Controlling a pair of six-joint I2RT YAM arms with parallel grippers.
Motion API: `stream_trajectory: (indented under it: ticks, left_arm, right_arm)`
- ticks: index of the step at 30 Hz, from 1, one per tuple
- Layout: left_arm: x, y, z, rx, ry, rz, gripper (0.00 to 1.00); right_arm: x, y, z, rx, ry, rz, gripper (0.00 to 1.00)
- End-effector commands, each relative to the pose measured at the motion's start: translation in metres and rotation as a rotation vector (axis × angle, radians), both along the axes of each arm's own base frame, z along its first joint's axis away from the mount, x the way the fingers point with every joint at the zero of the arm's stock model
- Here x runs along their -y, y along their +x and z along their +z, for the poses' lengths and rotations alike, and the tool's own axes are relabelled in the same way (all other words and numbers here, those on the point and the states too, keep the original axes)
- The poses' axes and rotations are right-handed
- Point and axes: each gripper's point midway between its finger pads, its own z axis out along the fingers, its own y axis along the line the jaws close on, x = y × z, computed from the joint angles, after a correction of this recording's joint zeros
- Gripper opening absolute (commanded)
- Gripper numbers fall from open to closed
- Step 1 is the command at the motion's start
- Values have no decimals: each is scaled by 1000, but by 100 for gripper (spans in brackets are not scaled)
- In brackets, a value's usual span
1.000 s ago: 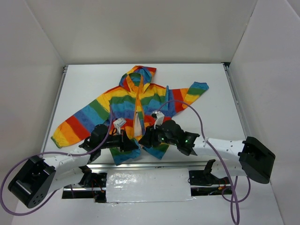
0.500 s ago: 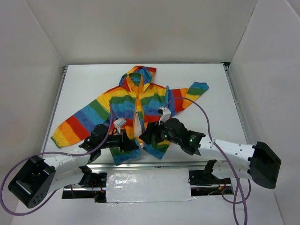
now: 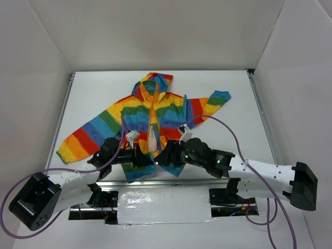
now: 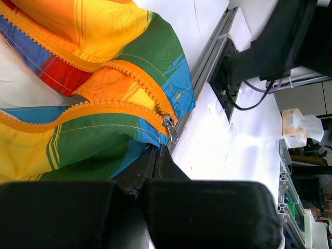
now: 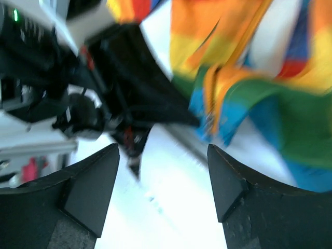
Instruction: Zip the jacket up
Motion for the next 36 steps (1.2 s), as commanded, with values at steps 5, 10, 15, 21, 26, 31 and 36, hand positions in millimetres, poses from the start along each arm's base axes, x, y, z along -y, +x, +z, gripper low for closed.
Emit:
stream_trajectory:
  ticks: [5, 10, 15, 21, 26, 31, 36]
  left_arm:
    - [5, -1, 13, 72, -46, -42, 0]
    - [5, -2, 13, 74, -49, -41, 0]
    - [5, -3, 13, 73, -47, -45, 0]
    - [5, -3, 12, 70, -48, -49, 0]
    - [5, -4, 13, 73, -52, -48, 0]
    - [6, -4, 14, 73, -54, -49, 0]
    - [5, -3, 13, 72, -53, -45, 0]
  right_arm:
    - [-20, -34, 0, -154, 119, -16, 70]
    - [-27, -37, -24, -213, 78, -81, 62]
    - [-35, -33, -35, -236, 109, -122, 56]
    - [-40, -24, -40, -218, 79, -158, 56]
    - [-36, -18, -46, -204, 73, -198, 54]
    - [-38, -16, -48, -199, 80, -206, 52]
    - [-39, -14, -46, -199, 81, -211, 49]
